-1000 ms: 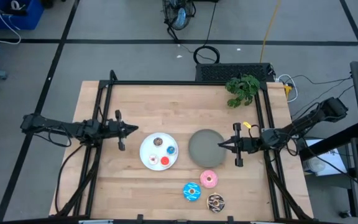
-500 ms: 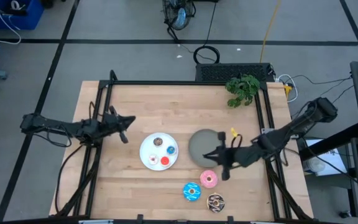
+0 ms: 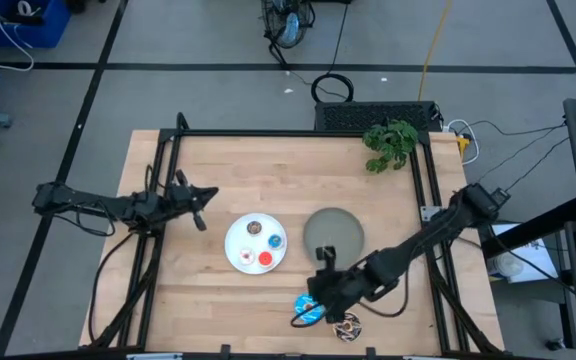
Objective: Pick & Place donuts
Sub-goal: Put the large blue donut on the gray plate
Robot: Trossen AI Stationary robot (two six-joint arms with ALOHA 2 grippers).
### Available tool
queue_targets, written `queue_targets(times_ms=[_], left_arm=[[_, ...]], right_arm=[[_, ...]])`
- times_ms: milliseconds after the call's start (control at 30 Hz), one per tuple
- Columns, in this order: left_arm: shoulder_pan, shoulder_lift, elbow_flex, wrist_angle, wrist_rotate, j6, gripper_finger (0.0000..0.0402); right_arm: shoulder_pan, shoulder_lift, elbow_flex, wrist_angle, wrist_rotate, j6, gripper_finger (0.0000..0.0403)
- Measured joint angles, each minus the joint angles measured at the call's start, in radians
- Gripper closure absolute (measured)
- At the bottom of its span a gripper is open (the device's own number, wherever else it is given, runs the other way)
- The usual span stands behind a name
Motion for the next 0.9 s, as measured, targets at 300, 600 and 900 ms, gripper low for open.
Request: queue_targets(times_ms=[300,600,900], left_arm=[[0.0,0.0,0.0,0.052,-0.001,0.104,0.0394],[0.0,0.0,0.0,0.063,-0.008,0.104,0.0394],[0.0,0.0,0.0,0.03,-0.008,0.092,0.0394]], right_arm=[[-0.001,0.041,0.006,-0.137,-0.128,0.156,0.0395],[-0.032,0.048,0.006,-0.068,-0.127,0.152,0.0304],[-0.078,0.106,0.02,0.062,-0.284,0.116,0.021]])
